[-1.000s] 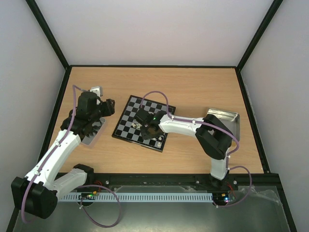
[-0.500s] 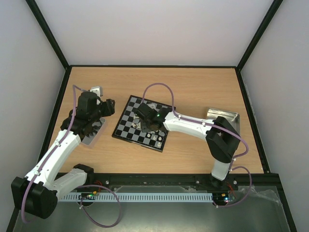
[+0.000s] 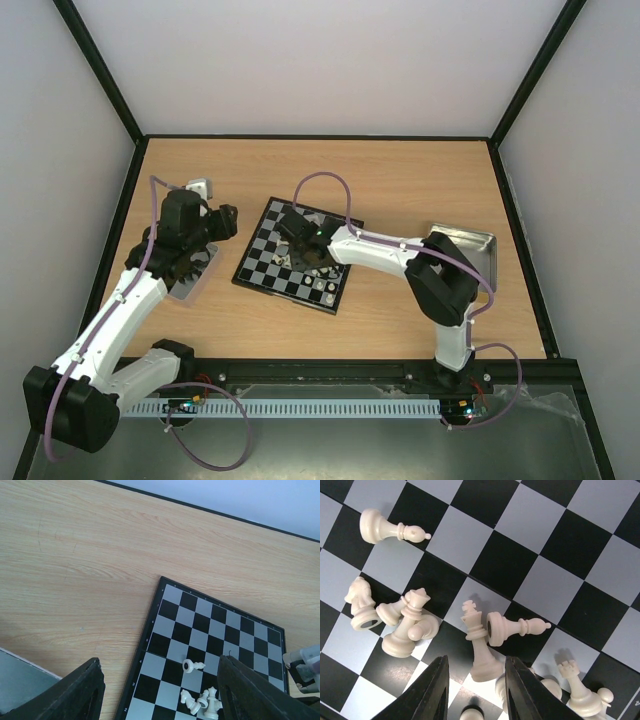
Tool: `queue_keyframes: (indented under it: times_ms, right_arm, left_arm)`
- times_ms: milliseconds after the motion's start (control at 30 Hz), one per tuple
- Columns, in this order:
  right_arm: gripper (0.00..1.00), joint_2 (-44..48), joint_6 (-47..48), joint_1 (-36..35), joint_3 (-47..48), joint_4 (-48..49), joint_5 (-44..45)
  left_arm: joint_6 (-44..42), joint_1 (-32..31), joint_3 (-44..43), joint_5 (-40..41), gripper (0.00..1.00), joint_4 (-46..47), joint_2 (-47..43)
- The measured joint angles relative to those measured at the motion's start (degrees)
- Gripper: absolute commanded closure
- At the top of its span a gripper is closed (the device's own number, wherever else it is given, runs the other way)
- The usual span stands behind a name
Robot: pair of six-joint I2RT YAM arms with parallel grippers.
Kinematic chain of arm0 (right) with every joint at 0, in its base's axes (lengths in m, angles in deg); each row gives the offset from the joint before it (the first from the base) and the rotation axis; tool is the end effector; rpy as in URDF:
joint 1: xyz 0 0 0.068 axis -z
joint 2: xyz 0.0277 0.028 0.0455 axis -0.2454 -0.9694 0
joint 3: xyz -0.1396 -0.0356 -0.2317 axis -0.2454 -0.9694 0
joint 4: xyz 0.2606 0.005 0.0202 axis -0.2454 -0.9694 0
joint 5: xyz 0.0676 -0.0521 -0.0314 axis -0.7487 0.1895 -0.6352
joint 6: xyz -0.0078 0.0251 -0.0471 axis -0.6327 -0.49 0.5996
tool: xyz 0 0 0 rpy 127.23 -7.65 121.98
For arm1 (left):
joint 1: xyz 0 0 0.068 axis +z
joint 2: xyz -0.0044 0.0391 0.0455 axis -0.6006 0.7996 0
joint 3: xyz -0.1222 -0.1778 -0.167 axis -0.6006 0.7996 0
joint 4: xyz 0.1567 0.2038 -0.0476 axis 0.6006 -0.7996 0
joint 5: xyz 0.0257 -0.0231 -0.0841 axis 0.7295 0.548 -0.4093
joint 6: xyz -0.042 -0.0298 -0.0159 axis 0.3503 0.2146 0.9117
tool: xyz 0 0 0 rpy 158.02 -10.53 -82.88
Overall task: Set up the chess pieces on the board
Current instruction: Pick up the chess piece from the chessboard.
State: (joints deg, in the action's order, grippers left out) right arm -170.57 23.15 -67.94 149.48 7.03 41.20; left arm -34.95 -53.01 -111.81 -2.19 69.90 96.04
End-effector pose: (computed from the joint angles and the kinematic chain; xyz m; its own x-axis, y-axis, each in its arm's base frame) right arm 0.2351 0.3183 0.1922 -0.9163 -0.1867 -0.3543 -0.2832 0.9277 0.2434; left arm 0.2143 -0.0618 0.3037 -0.5308 -0.2649 -0.8050 0.0693 0.9331 -0.3528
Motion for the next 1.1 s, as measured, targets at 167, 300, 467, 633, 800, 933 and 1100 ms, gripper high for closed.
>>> queue_keyframes:
  times_ms: [167, 300, 467, 633, 800, 933, 1100]
  right_arm:
    - [0.69, -0.59, 0.59, 0.39, 0.02, -0.07, -0.5]
    - [0.7, -1.68, 1.18, 0.5, 0.04, -0.04, -1.07]
    - [0.74, -3.45, 1.62, 0.52, 0.07, 0.04, -1.62]
    - [0.83, -4.09, 2.27, 0.55, 0.5, -0.04, -1.68]
    - [0.9, -4.72, 3.65, 0.94, 1.68, -0.07, -1.68]
    - [0.89, -4.68, 4.5, 1.22, 1.92, -0.02, -1.68]
    - [0.89, -1.84, 5.88, 1.29, -0.11, 2.23, -1.66]
  left_arm:
    - [0.0, 0.0, 0.0, 0.0, 0.36, -0.02, 0.0]
    - [0.02, 0.0, 0.0, 0.0, 0.36, -0.02, 0.0]
    - [0.04, 0.0, 0.0, 0.0, 0.36, -0.02, 0.0]
    - [0.07, 0.0, 0.0, 0.0, 0.36, -0.02, 0.0]
    - [0.09, 0.02, 0.0, 0.0, 0.36, -0.02, 0.0]
    - [0.13, 0.04, 0.0, 0.0, 0.36, -0.02, 0.0]
    - [0.15, 0.09, 0.0, -0.07, 0.36, 0.0, 0.0]
